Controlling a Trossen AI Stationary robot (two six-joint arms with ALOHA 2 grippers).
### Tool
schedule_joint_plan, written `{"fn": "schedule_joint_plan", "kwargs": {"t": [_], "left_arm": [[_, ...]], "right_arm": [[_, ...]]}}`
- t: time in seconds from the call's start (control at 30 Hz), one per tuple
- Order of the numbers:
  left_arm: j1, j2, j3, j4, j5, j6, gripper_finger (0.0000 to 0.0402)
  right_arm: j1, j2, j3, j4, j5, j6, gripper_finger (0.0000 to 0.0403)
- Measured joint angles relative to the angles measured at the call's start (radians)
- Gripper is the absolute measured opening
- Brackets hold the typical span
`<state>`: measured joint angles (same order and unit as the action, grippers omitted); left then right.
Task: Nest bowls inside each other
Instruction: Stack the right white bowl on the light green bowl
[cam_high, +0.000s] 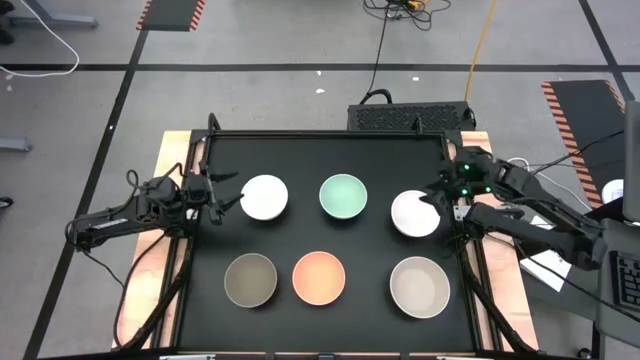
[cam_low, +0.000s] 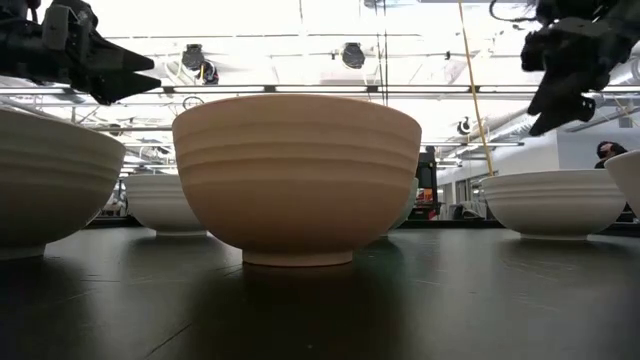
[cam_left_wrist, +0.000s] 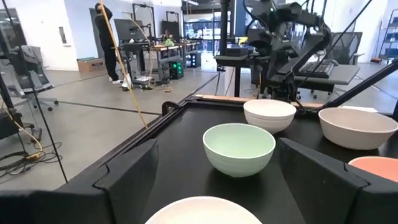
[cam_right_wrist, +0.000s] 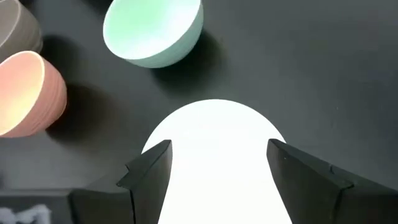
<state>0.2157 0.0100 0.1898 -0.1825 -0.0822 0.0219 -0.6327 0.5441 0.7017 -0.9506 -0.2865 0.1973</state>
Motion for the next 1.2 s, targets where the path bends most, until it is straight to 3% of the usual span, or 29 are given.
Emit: {"fn": "schedule_joint_plan", "kwargs": {"t": [0.67,0.83,1.2], "left_arm": [[-0.002,0.0,0.0,-0.009,0.04,-0.005,0.0328],[-0.002,0.0,0.0,-0.016,0.04,-0.001,0.0328],[-0.002,0.0,0.0,-0.02,0.04,0.003,0.0328]], "right_arm": [[0.0,0.184,0.0,-0.098,0.032,0.116,0.0254],[0.0,0.206,0.0,-0.139,0.108,0.117,0.0254],[0.0,0.284,-0.001,-0.161,0.145,0.112,0.0254]]}}
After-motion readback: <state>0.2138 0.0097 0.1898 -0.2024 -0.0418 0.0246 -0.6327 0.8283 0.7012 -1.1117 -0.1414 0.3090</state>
